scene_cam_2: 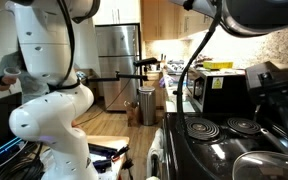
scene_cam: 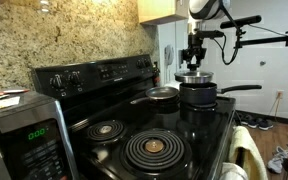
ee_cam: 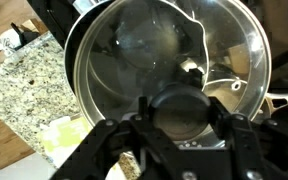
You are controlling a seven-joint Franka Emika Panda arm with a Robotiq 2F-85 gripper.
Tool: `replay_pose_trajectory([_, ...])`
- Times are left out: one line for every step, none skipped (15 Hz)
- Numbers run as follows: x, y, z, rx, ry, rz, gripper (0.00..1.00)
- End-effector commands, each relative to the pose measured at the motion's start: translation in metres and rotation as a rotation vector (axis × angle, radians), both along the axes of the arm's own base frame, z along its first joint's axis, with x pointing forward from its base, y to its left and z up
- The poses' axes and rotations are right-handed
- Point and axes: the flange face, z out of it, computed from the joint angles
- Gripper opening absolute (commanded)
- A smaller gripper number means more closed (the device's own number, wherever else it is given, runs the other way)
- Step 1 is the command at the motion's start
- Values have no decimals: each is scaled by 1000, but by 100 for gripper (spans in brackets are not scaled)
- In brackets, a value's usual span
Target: Uncover the pot and put the lid on the stovetop
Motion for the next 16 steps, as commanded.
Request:
replay_pose_trajectory([0,-1,0,1,2,0,34])
replay_pose_trajectory([0,-2,-2,31,-10,-4,34])
replay_pose_trajectory([3,1,-5,42,-19,14,34])
replay_pose_trajectory([10,9,-9,68,-34,44,34])
replay_pose_trajectory([15,16,-12,86,-44,68,34])
replay_pose_trajectory([23,26,-16,103,-51,107,34])
replay_pose_trajectory([31,37,-20,119,-57,149,34])
replay_pose_trajectory([37,46,-22,131,-64,184,34])
replay_pose_trajectory([44,58,-25,146,-67,219,34])
replay_pose_trajectory([50,68,-28,154,-67,258,34])
replay_pose_trajectory([56,79,-27,152,-72,296,34])
replay_pose_trajectory([62,90,-24,154,-80,335,34])
replay_pose_trajectory([67,99,-24,151,-82,369,34])
replay_pose_trajectory([72,108,-21,143,-85,405,34])
replay_pose_trajectory([75,115,-17,135,-88,435,34])
replay_pose_trajectory([78,124,-15,132,-87,467,34])
